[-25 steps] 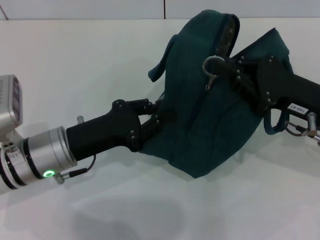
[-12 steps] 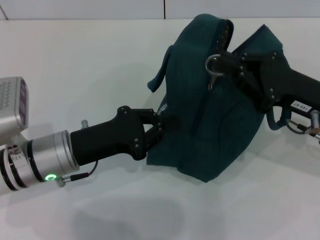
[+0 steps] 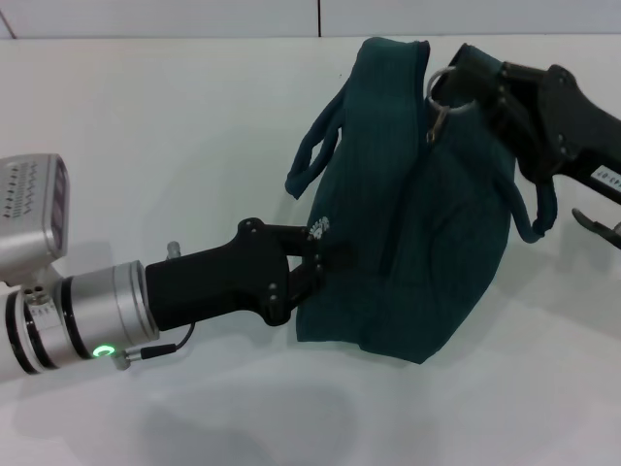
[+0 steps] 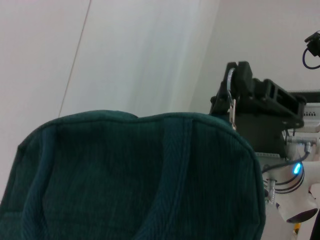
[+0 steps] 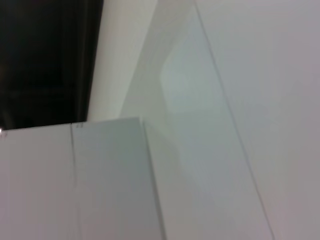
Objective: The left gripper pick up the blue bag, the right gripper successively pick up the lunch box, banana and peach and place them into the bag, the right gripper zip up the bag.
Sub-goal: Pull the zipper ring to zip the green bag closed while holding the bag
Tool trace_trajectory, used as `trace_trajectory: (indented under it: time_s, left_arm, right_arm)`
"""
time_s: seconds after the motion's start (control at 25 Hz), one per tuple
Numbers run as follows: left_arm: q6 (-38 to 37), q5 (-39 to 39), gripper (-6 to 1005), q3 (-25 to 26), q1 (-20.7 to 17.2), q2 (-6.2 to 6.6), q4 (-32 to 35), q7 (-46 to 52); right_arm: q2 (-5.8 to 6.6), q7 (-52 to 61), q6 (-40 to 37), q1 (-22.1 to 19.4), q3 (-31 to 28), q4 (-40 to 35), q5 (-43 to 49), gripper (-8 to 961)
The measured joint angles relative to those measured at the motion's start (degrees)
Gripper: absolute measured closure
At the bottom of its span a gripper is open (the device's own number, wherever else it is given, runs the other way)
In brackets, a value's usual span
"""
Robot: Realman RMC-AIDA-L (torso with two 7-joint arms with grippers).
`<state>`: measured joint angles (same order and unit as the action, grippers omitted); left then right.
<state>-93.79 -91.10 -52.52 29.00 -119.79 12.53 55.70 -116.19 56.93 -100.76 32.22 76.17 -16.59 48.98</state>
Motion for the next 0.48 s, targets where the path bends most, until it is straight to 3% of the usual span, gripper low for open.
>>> trace_trajectory:
  time_s: [0.48]
  left_arm:
    - [-0.71, -0.63, 930, -3.09, -0.44, 0.1, 0.26, 0.31]
  right_arm:
    - [0.23, 3.48, 3.27, 0.01, -0.11, 0.16, -1.29, 936]
